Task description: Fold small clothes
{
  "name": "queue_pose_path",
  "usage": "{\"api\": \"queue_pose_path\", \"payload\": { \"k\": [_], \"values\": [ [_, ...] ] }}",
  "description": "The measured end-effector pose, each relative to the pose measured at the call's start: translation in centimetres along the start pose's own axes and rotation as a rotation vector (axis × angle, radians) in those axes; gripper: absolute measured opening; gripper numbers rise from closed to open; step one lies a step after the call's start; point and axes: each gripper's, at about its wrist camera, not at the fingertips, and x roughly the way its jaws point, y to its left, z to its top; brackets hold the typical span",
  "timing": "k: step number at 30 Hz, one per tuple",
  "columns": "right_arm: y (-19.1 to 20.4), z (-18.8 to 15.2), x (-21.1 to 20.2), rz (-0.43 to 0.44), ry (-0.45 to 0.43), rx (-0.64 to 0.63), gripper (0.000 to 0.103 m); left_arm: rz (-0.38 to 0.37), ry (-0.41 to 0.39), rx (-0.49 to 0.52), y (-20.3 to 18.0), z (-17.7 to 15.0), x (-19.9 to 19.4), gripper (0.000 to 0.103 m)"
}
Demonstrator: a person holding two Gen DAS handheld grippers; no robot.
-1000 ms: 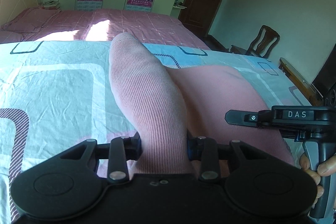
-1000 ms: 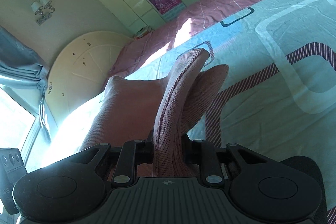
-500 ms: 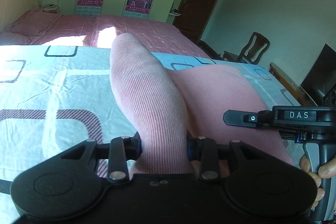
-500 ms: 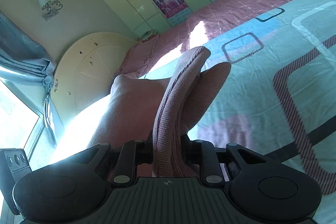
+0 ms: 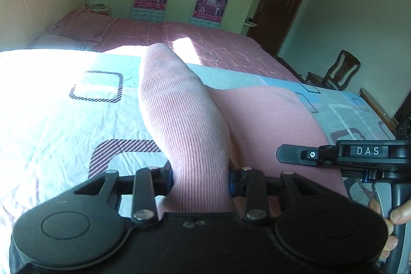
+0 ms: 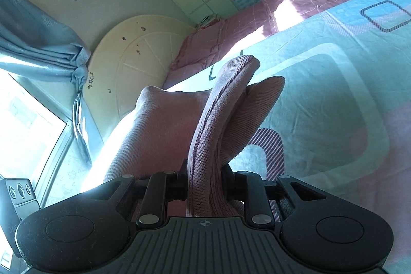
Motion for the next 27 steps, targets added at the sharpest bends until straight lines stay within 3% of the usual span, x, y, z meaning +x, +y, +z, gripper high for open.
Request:
{"api": "queue_pose_path", "payload": {
  "k": [11, 13, 15, 17, 21, 25, 27],
  "values": [
    [-1.9, 0.1, 5.9, -0.043, 0.049, -0.012, 0.022, 0.016, 0.006, -0.052, 5.3, -0.6, 3.9, 0.036],
    [-3.1, 0.2, 6.1, -0.062, 0.049, 0.005, 0.022, 0.028, 0.017, -0.057, 6.2, -1.2, 4.6, 0.04],
    [-4.4, 0.0, 6.4, -0.075, 0.068, 0.035, 0.022, 0.043, 0.029, -0.078, 7.0, -1.8, 5.2, 0.057],
    [-5.1, -0.1, 6.3, -0.079, 0.079, 0.045, 0.023, 0.053, 0.023, -0.089, 7.4, -2.1, 5.3, 0.066],
    [-5.7, 0.5, 4.9, -0.087, 0.061, 0.05, 0.029, 0.034, 0.007, -0.103, 7.6, -1.6, 3.9, 0.062],
    [-5.7, 1.7, 4.5, -0.09, 0.043, 0.039, 0.031, 0.027, -0.089, -0.148, 8.4, -0.9, 1.8, 0.062],
    [-6.1, 2.3, 5.2, -0.083, 0.043, 0.073, 0.033, 0.029, -0.096, -0.137, 8.2, 0.3, 2.4, 0.059]
  ]
}}
